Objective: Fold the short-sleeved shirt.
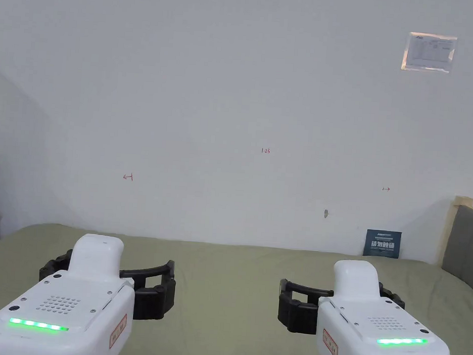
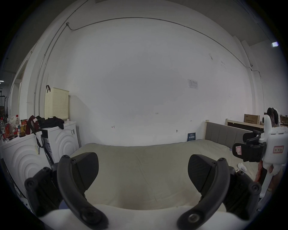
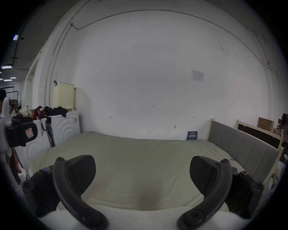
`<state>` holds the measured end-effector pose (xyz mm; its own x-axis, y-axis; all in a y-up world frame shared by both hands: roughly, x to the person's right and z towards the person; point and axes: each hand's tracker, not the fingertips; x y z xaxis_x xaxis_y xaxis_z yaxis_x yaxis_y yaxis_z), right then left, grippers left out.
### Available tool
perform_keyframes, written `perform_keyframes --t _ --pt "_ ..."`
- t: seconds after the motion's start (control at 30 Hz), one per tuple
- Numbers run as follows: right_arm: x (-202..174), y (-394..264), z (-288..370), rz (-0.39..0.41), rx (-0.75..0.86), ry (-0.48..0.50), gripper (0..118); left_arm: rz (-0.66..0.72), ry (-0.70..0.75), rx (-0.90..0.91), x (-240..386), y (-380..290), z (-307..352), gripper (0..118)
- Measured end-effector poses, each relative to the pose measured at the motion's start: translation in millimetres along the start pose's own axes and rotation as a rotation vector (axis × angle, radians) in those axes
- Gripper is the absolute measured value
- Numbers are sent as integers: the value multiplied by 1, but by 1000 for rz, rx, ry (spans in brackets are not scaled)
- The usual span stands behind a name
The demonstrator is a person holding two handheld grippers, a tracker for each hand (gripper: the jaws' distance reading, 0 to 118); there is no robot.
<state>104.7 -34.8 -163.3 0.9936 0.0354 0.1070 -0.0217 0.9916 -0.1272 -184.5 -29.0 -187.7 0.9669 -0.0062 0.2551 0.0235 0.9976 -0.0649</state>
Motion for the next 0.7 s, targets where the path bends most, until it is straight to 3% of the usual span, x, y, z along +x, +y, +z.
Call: perform_keyframes --t 0.17,0.33,0.5,0.7 --pt "0 7 2 -71 -8 -66 118 -18 -3 -10 4 -1 -1 115" --pt "0 14 3 -144 -59 -64 118 -9 -12 -13 6 -1 -3 115" --pt "-1 17 -1 -135 -114 -129 118 -5 -12 -14 6 -2 -4 115" --pt "3 15 2 -150 -95 -55 118 -3 -9 -11 6 -2 -2 115"
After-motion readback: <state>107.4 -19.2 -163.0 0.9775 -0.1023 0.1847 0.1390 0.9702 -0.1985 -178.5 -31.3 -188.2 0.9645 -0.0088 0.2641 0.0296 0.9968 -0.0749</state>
